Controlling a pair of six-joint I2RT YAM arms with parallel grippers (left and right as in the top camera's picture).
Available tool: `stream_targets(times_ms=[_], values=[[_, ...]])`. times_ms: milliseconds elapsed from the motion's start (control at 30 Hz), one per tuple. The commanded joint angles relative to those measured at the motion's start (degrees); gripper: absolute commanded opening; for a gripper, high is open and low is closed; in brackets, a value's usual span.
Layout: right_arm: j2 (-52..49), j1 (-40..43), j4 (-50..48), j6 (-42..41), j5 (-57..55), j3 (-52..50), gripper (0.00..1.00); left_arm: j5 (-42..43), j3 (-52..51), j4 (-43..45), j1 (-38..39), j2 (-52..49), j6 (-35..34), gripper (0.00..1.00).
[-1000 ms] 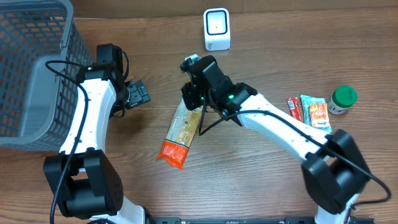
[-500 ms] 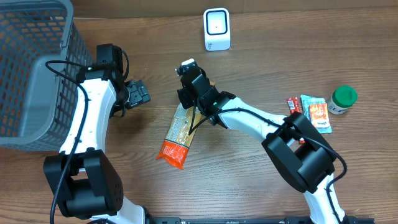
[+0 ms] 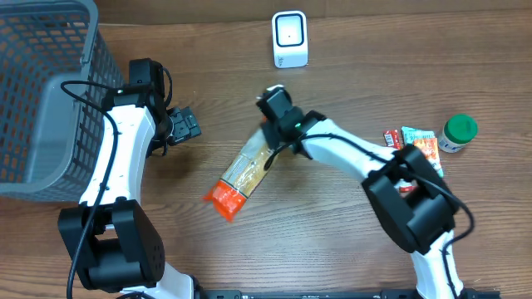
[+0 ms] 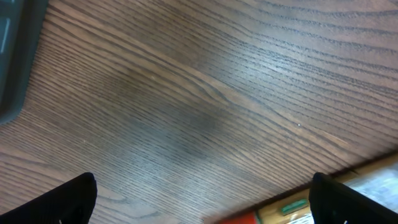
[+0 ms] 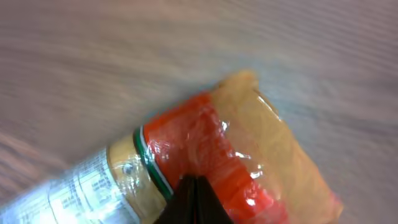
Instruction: Scan the item barcode
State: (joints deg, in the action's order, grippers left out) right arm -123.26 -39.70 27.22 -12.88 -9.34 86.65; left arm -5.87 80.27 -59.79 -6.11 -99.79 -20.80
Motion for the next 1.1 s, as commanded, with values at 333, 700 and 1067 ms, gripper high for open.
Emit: stream_targets(times_ms=[333,700,1067], values=[[6.3,2.6,38.0,-0.8,8.3,-1.1,0.04,-0.5,0.4,0.1,0.1,0.1,0.7,1.0],[16.8,2.4,41.6,0.5,10.5,-1.1,0.04,-0.5,0.4,0.1,0.1,0.1,0.7,1.0],[20.9,5.1,35.1,9.7,1.9,-1.2,0.4,-0.5,0.4,0.1,0.1,0.1,0.7,1.0]])
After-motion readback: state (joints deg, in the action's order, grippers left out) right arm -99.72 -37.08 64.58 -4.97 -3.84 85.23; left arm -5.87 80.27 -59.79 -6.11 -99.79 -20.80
